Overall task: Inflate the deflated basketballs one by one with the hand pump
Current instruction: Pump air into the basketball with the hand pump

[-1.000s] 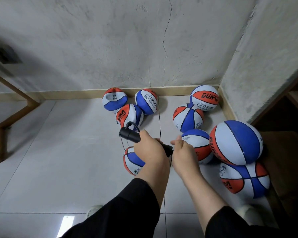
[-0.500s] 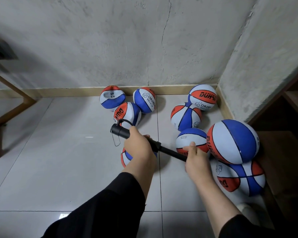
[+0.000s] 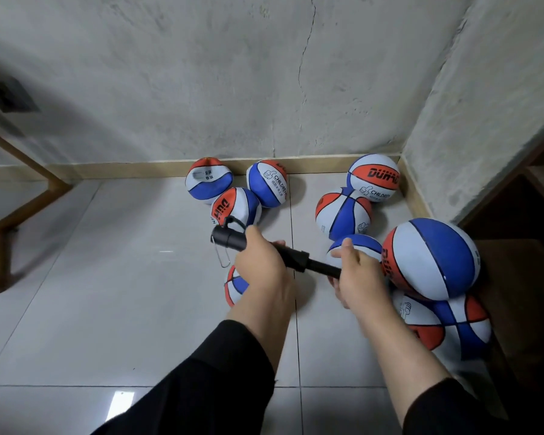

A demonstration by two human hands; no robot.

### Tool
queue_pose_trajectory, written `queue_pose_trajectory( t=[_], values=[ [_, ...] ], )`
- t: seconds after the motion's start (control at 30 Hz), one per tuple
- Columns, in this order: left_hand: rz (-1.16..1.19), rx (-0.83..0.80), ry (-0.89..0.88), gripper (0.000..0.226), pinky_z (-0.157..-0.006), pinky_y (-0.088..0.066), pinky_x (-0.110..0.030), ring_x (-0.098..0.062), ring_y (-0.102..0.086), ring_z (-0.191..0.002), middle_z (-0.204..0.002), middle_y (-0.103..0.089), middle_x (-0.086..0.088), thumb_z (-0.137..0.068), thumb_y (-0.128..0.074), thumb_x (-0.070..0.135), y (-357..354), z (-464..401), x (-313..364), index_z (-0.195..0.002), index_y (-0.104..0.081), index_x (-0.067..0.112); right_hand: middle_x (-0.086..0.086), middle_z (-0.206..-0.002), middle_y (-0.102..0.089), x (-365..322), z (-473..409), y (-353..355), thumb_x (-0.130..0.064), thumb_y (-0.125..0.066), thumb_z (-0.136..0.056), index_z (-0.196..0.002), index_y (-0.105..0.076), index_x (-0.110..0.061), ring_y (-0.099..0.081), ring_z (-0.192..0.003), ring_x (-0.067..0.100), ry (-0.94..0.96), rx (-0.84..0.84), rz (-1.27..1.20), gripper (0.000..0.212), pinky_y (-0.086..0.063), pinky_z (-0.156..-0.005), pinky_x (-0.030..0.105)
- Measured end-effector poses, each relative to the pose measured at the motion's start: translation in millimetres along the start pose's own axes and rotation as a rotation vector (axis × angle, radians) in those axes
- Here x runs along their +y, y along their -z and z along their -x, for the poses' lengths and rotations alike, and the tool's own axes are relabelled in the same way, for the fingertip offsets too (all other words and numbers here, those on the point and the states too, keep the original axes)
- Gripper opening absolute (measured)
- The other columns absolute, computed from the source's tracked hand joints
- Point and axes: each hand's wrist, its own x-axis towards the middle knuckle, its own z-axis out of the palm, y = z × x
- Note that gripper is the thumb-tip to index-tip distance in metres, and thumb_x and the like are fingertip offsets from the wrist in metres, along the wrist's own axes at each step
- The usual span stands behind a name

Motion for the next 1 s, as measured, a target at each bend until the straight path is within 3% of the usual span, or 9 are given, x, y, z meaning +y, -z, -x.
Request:
queue_pose_trajectory(
  t=[0.07,0.13,0.2,0.27,0.3,0.43,0.6,0.77,1.0],
  values=[
    [0.028,0.027,-0.009,0.024,-0.061,-0.053,-0.031,-0.02,-0.06,-0.06,-0.064,-0.067,-0.005,-0.095,-0.059,0.036,2.3,-10.3,10.7,-0.089,-0.057,0.014,0.022,-0.091,-0.076,4.3,-2.3,10.7,-0.052,-0.034,-0.104,-0.091,-0.069,-0.024,-0.06,-0.06,0.025,-0.062,0.018,-0.026,0.046,-0.04,-0.05,0.024],
    [0.045,0.04,-0.011,0.021,-0.056,-0.048,-0.027,-0.018,-0.058,-0.06,-0.069,-0.067,-0.005,-0.095,-0.058,0.035,3.7,-18.1,19.7,-0.089,-0.055,0.015,0.02,-0.092,-0.077,9.5,-3.8,14.4,-0.06,-0.033,-0.098,-0.09,-0.07,-0.024,-0.066,-0.065,0.029,-0.084,0.03,-0.022,0.052,-0.043,-0.051,0.029],
    [0.045,0.034,-0.006,0.021,-0.054,-0.048,-0.026,-0.017,-0.057,-0.06,-0.07,-0.066,-0.005,-0.095,-0.058,0.035,4.7,-21.5,21.1,-0.09,-0.055,0.015,0.013,-0.101,-0.077,10.4,-5.6,10.6,-0.07,-0.028,-0.082,-0.087,-0.072,-0.026,-0.074,-0.091,0.033,-0.059,0.052,0.001,0.062,-0.056,-0.074,0.039],
    [0.043,0.038,-0.003,0.021,-0.059,-0.054,-0.029,-0.019,-0.057,-0.06,-0.065,-0.065,-0.004,-0.094,-0.057,0.035,5.5,-20.5,15.0,-0.09,-0.055,0.014,0.009,-0.108,-0.076,2.4,-0.9,4.1,-0.063,-0.029,-0.094,-0.095,-0.075,-0.024,-0.071,-0.105,0.033,-0.035,0.039,0.031,0.06,-0.055,-0.096,0.045],
    [0.051,0.038,0.0,0.022,-0.065,-0.057,-0.034,-0.021,-0.057,-0.06,-0.061,-0.064,-0.003,-0.093,-0.057,0.035,5.5,-17.6,9.5,-0.089,-0.056,0.013,0.01,-0.109,-0.074,-1.8,2.5,1.3,-0.053,-0.03,-0.104,-0.104,-0.076,-0.017,-0.069,-0.108,0.033,-0.025,0.029,0.061,0.057,-0.053,-0.097,0.043],
    [0.029,0.024,0.044,0.031,-0.074,-0.06,-0.044,-0.023,-0.059,-0.06,-0.056,-0.064,-0.001,-0.087,-0.057,0.043,2.8,3.2,-13.1,-0.084,-0.06,0.012,0.018,-0.11,-0.072,-4.8,15.1,-12.3,-0.038,-0.027,-0.112,-0.112,-0.072,-0.002,-0.064,-0.096,0.034,0.025,0.003,0.158,0.058,-0.05,-0.081,0.036],
    [0.015,-0.002,-0.008,0.023,-0.057,-0.048,-0.03,-0.02,-0.053,-0.055,-0.06,-0.06,-0.006,-0.093,-0.054,0.03,-2.7,18.9,-22.1,-0.08,-0.053,0.01,0.022,-0.111,-0.073,-7.6,20.9,-24.7,-0.038,-0.027,-0.112,-0.111,-0.071,0.0,-0.066,-0.104,0.038,0.026,0.001,0.123,0.058,-0.053,-0.088,0.041],
    [-0.016,0.0,-0.022,0.027,-0.055,-0.052,-0.03,-0.021,-0.056,-0.055,-0.063,-0.065,-0.007,-0.093,-0.056,0.034,0.0,12.0,-10.9,-0.086,-0.058,0.009,0.015,-0.079,-0.07,-1.0,12.9,-19.2,-0.051,-0.031,-0.107,-0.098,-0.071,-0.007,-0.06,-0.072,0.036,-0.015,-0.021,0.063,0.06,-0.046,-0.066,0.041],
    [0.015,0.052,-0.048,0.026,-0.043,-0.047,-0.02,-0.02,-0.055,-0.057,-0.065,-0.063,-0.005,-0.096,-0.055,0.034,6.0,-9.6,12.9,-0.086,-0.055,0.011,0.015,-0.088,-0.068,20.5,-0.1,6.9,-0.046,-0.033,-0.109,-0.107,-0.074,-0.002,-0.061,-0.08,0.033,-0.112,0.07,0.066,0.06,-0.051,-0.074,0.04]
  ],
)
